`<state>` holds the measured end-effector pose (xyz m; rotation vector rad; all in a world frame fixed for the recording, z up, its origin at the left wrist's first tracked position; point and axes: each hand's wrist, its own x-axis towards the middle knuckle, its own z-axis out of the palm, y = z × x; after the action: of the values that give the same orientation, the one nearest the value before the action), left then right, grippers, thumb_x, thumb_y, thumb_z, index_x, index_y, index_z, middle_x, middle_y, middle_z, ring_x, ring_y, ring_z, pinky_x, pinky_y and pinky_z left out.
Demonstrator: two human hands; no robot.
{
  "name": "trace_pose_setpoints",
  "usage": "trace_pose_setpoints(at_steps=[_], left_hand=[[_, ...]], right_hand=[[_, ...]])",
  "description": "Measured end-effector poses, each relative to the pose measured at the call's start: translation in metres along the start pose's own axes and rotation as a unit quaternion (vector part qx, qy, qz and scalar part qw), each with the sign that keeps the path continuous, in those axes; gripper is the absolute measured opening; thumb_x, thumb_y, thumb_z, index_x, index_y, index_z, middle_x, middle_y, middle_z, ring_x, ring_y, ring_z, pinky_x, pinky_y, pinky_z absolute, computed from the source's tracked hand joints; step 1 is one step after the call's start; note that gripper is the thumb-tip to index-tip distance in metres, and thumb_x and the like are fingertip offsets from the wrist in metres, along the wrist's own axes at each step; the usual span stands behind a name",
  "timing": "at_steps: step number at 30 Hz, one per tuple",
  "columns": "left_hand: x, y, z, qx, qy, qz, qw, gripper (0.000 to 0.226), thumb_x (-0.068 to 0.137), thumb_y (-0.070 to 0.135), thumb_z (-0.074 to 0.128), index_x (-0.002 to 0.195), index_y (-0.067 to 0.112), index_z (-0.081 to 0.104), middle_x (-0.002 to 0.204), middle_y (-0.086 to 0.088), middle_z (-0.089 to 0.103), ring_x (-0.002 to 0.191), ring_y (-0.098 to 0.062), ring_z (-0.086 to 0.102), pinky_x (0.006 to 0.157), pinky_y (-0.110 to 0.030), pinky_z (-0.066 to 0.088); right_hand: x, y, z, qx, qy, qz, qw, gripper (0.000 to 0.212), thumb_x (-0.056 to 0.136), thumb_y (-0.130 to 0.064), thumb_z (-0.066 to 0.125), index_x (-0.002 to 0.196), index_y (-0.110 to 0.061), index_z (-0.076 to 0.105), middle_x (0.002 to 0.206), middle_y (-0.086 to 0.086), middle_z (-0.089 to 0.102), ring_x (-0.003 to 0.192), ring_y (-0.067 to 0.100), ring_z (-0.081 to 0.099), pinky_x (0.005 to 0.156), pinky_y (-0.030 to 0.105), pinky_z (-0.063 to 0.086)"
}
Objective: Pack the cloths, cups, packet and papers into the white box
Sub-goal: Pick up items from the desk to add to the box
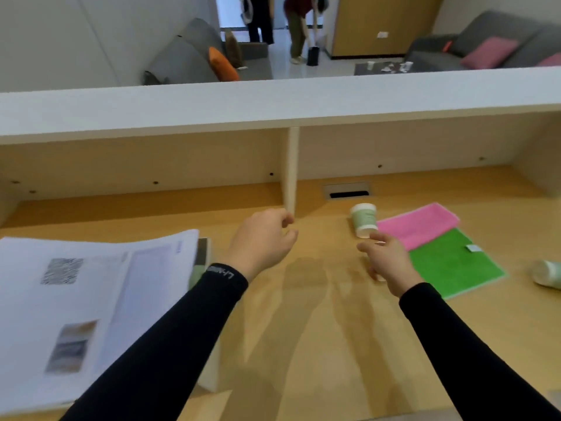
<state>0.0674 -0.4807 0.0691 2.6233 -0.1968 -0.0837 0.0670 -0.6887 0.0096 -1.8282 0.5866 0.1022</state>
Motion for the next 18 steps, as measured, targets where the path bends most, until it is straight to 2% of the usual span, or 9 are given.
trace_pose_setpoints(at_steps=[2,4,8,10,13,15,17,18], left_hand=[[0.017,0.029,0.033,-0.032,-0.072,-0.007,0.997,0.041,0.094,0.033,0.053,0.133,0.019,0.051,0.129,-0.002,0.061,0.114,-0.020,0.058,0.094,-0.032,0.048],[0.032,0.050,0.068,-0.072,-0.143,-0.032,0.986,0.053,0.091,0.036,0.055,0.140,0.021,0.042,0.134,-0.006,0.057,0.116,-0.023,0.057,0.096,-0.035,0.048],[0.051,0.076,0.127,-0.188,-0.230,-0.115,0.948,0.079,0.086,0.036,0.062,0.151,0.019,0.020,0.147,-0.012,0.043,0.124,-0.029,0.052,0.102,-0.039,0.045],[0.056,0.082,0.148,-0.224,-0.245,-0.145,0.932,0.090,0.083,0.034,0.065,0.153,0.021,0.009,0.146,-0.014,0.044,0.123,-0.031,0.053,0.098,-0.037,0.048],[0.064,0.085,0.166,-0.253,-0.235,-0.153,0.926,0.102,0.077,0.025,0.071,0.153,0.022,0.003,0.143,-0.008,0.048,0.115,-0.025,0.056,0.081,-0.029,0.046],[0.068,0.087,0.171,-0.284,-0.227,-0.139,0.921,0.103,0.074,0.017,0.075,0.152,0.022,0.008,0.140,-0.004,0.047,0.109,-0.019,0.057,0.080,-0.027,0.049],[0.069,0.087,0.173,-0.298,-0.230,-0.114,0.919,0.085,0.074,0.010,0.075,0.140,0.026,0.024,0.116,0.002,0.060,0.088,-0.011,0.061,0.074,-0.025,0.054],[0.067,0.089,0.172,-0.286,-0.235,-0.111,0.923,0.076,0.074,0.012,0.075,0.130,0.031,0.028,0.104,0.006,0.061,0.081,-0.007,0.060,0.070,-0.023,0.053]], right_hand=[[0.011,0.015,-0.030,-0.020,0.048,-0.007,0.999,0.052,0.087,-0.006,0.056,0.137,-0.003,0.042,0.128,0.017,0.052,0.105,0.027,0.057,0.079,0.029,0.043],[0.024,0.029,-0.052,-0.031,0.068,-0.005,0.997,0.056,0.088,-0.004,0.055,0.141,-0.002,0.038,0.141,0.020,0.046,0.125,0.030,0.048,0.089,0.029,0.037],[0.048,0.049,-0.071,-0.044,0.030,0.002,0.999,0.059,0.089,-0.010,0.056,0.144,-0.006,0.034,0.149,0.016,0.039,0.135,0.028,0.040,0.104,0.036,0.034],[0.059,0.054,-0.070,-0.049,-0.005,0.012,0.999,0.058,0.091,-0.012,0.054,0.145,-0.008,0.034,0.148,0.016,0.041,0.133,0.028,0.042,0.106,0.038,0.035],[0.073,0.059,-0.061,-0.022,-0.055,0.041,0.997,0.055,0.092,-0.010,0.051,0.144,-0.009,0.034,0.139,0.017,0.051,0.114,0.028,0.056,0.090,0.040,0.049],[0.079,0.060,-0.054,0.003,-0.070,0.055,0.996,0.050,0.092,-0.009,0.050,0.141,-0.009,0.039,0.118,0.012,0.062,0.096,0.026,0.062,0.077,0.042,0.054],[0.079,0.060,-0.049,0.023,-0.078,0.073,0.994,0.049,0.093,-0.014,0.050,0.141,-0.014,0.040,0.097,0.005,0.060,0.073,0.018,0.059,0.058,0.034,0.052],[0.077,0.060,-0.047,0.024,-0.081,0.076,0.994,0.047,0.093,-0.018,0.050,0.140,-0.016,0.042,0.097,0.006,0.059,0.068,0.015,0.056,0.055,0.031,0.050]])
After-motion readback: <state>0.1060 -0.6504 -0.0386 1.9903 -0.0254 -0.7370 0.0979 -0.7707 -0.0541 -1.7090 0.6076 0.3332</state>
